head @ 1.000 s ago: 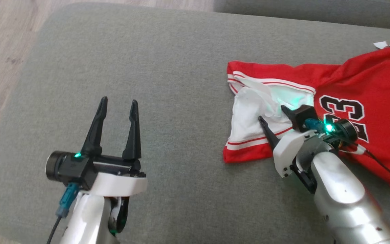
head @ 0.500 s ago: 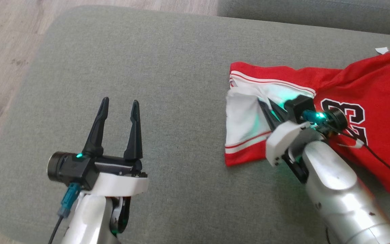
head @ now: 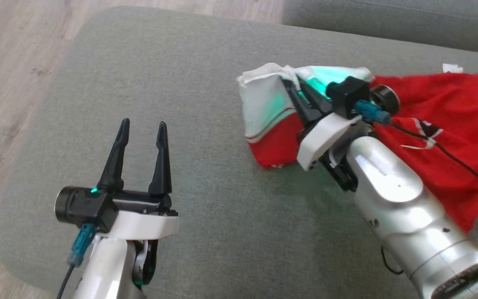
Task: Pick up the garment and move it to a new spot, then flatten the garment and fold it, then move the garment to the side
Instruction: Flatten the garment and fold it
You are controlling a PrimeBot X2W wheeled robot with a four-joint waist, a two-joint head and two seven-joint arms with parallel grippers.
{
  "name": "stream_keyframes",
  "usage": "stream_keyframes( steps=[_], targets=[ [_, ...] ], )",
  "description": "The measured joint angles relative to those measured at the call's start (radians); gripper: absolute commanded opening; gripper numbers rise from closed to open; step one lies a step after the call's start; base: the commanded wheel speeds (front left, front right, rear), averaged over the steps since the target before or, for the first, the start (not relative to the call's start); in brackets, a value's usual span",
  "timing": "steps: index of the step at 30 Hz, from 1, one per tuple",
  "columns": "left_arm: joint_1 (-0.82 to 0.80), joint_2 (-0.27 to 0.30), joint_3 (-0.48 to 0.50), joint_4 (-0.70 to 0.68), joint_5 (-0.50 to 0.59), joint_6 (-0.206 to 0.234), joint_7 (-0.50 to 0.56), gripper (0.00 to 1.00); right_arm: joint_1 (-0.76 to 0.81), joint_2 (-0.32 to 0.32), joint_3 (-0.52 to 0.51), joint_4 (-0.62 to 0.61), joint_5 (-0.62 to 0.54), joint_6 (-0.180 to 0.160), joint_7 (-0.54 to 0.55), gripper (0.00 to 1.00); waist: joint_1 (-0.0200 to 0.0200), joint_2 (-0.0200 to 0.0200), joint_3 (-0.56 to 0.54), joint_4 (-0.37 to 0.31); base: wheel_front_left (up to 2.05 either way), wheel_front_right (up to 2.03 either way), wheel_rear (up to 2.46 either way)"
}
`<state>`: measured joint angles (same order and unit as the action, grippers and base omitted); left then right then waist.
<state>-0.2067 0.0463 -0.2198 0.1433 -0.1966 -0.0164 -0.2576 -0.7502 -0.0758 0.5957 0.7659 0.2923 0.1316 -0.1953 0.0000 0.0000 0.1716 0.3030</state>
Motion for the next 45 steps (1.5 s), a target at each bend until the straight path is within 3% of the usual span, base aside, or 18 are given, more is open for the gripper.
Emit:
stream_keyframes(
  steps=[6,12,13,14,18,23,29,37,45],
  targets=[
    [0.002,0.0,0.016,0.0,0.003,0.0,0.0,1.0,0.017,0.001,0.109,0.003,0.0,0.0,0.002,0.0,0.0,0.0,-0.019,0.01,0.0,0.0,0.0],
    [0.012,0.0,0.032,-0.001,0.013,0.0,0.0,1.0,0.15,0.002,0.231,0.001,-0.004,0.0,0.036,0.0,-0.0001,0.0,-0.039,-0.021,0.0,0.0,0.0],
    [0.012,0.0,0.035,-0.001,0.013,-0.001,0.0,1.0,0.172,0.002,0.245,0.001,-0.005,0.0,0.049,0.55,-0.0001,0.0,-0.044,-0.029,0.0,0.0,0.0],
    [0.012,0.0,0.038,-0.001,0.015,-0.001,0.0,1.0,0.191,0.001,0.261,0.002,-0.01,0.0,0.062,1.0,-0.0001,0.0,-0.048,-0.037,0.0,0.0,0.0],
    [0.014,0.0,0.049,-0.001,0.024,-0.002,0.0,1.0,0.23,0.002,0.284,-0.018,-0.013,0.0,0.066,1.0,-0.0001,0.0,-0.067,-0.07,0.0,0.0,0.0],
    [0.045,0.001,0.06,-0.001,0.032,-0.004,0.0,1.0,0.231,0.004,0.162,-0.073,-0.014,0.0,0.02,1.0,-0.0001,0.0,-0.094,-0.115,0.0,0.0,0.0],
    [0.053,0.001,0.064,0.0,0.041,-0.011,0.0,1.0,0.281,-0.001,-0.123,-0.158,-0.081,0.0,-0.017,1.0,-0.0001,0.0,-0.12,-0.175,0.0,0.0,0.0],
    [0.057,0.001,0.063,0.013,0.041,-0.015,0.0,1.0,0.529,0.005,-0.502,-0.325,-0.191,0.0,-0.035,1.0,-0.0001,0.0,-0.135,-0.257,0.0,0.0,0.0],
    [0.067,0.002,0.056,0.037,0.044,-0.02,0.0,1.0,0.678,0.026,-0.551,-0.441,-0.158,0.0,-0.035,1.0,0.0,0.0,-0.115,-0.325,0.0,0.0,0.0]
  ],
)
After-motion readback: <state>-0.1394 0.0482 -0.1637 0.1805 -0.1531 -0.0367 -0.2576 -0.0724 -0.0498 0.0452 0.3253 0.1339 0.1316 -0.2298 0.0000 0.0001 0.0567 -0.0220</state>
